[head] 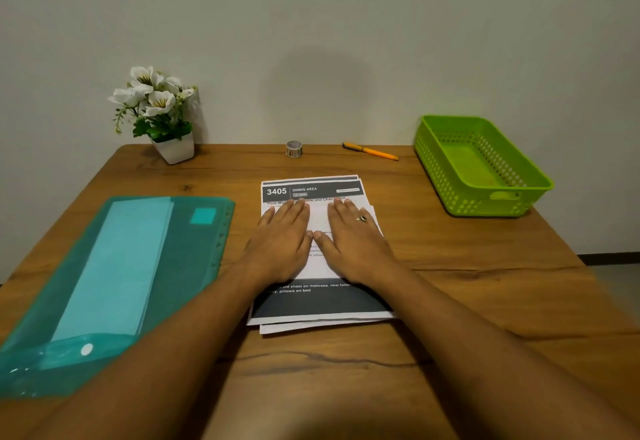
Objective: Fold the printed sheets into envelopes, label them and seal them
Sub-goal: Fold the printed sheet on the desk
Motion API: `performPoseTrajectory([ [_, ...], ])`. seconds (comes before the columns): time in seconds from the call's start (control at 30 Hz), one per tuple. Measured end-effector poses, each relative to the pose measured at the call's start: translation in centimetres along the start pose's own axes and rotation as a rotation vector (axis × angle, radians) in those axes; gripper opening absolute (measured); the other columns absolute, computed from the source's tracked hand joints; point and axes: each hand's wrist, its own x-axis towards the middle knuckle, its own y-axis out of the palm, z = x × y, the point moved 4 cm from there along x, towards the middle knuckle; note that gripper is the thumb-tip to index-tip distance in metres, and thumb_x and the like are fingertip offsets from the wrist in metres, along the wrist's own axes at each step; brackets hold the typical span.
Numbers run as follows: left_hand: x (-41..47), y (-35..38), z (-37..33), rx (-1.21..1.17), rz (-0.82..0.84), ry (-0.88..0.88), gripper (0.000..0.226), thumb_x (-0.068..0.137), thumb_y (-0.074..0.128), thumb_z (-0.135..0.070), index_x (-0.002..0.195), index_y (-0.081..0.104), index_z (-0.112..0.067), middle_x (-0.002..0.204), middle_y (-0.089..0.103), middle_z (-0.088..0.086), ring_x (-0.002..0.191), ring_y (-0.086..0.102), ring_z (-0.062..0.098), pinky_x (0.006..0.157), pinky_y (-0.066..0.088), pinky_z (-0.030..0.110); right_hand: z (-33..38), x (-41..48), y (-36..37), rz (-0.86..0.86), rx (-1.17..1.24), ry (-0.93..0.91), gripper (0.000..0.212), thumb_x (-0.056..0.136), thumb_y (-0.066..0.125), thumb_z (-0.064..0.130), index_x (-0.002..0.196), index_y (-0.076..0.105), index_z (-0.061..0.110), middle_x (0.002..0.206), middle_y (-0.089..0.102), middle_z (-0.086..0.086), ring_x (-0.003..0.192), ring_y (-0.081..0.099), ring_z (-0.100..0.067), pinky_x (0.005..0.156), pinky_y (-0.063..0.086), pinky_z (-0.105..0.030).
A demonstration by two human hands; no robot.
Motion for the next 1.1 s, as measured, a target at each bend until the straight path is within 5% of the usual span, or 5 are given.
performPoseTrajectory([
  [0.17,-0.2,-0.1,1.1,0.048,0.091,-0.070,0.074,0.107,0.013,-0.055,0.163,-0.005,-0.010,0.172,-0.010,0.007,0.158,-0.011,0.021,0.128,-0.004,0.043,-4.0,-1.0,-0.7,0.042,-0.068,0.108,0.086,0.103,0.016,0.068,0.166,0.003,0.010,0.174,0.001,-0.008,0.161,-0.003,-0.023,0.129,-0.003,-0.047],
  [0.37,0.4,-0.3,0.4,0.152,0.108,-0.297,0.084,0.104,0.008,-0.061,0.162,-0.004,-0.001,0.170,-0.007,0.020,0.158,-0.010,0.034,0.127,-0.007,0.050,-5.3,-1.4,-0.7,0.036,-0.090,0.143,0.085,0.103,0.013,0.068,0.166,0.005,0.011,0.175,0.000,-0.008,0.161,-0.003,-0.024,0.129,-0.002,-0.049],
  [0.57,0.4,0.0,-0.7,0.051,0.117,-0.052,0.072,0.106,0.012,-0.057,0.164,-0.005,-0.018,0.172,-0.011,0.006,0.158,-0.014,0.025,0.128,-0.004,0.049,-5.3,-1.4,-0.8,0.033,-0.087,0.136,0.084,0.104,0.014,0.067,0.166,0.006,0.011,0.175,0.001,-0.007,0.161,-0.003,-0.024,0.128,-0.003,-0.048],
  [0.93,-0.9,-0.2,1.9,0.080,0.000,-0.108,0.070,0.106,0.010,-0.056,0.165,0.001,-0.019,0.173,-0.003,0.005,0.159,-0.007,0.022,0.129,-0.001,0.047,-3.2,-0.6,-1.6,0.093,-0.032,0.214,0.089,0.103,0.012,0.069,0.165,0.008,0.006,0.174,0.001,-0.012,0.161,-0.005,-0.028,0.128,-0.006,-0.054],
  [1.1,-0.9,0.1,2.0,0.066,-0.010,-0.100,0.067,0.107,0.012,-0.051,0.165,0.002,-0.019,0.173,-0.002,0.005,0.159,-0.005,0.022,0.129,0.000,0.048,4.2,1.3,-1.1,0.062,0.150,0.055,0.076,0.108,0.016,0.059,0.163,0.022,0.007,0.172,0.016,-0.014,0.160,0.009,-0.026,0.130,0.002,-0.049],
])
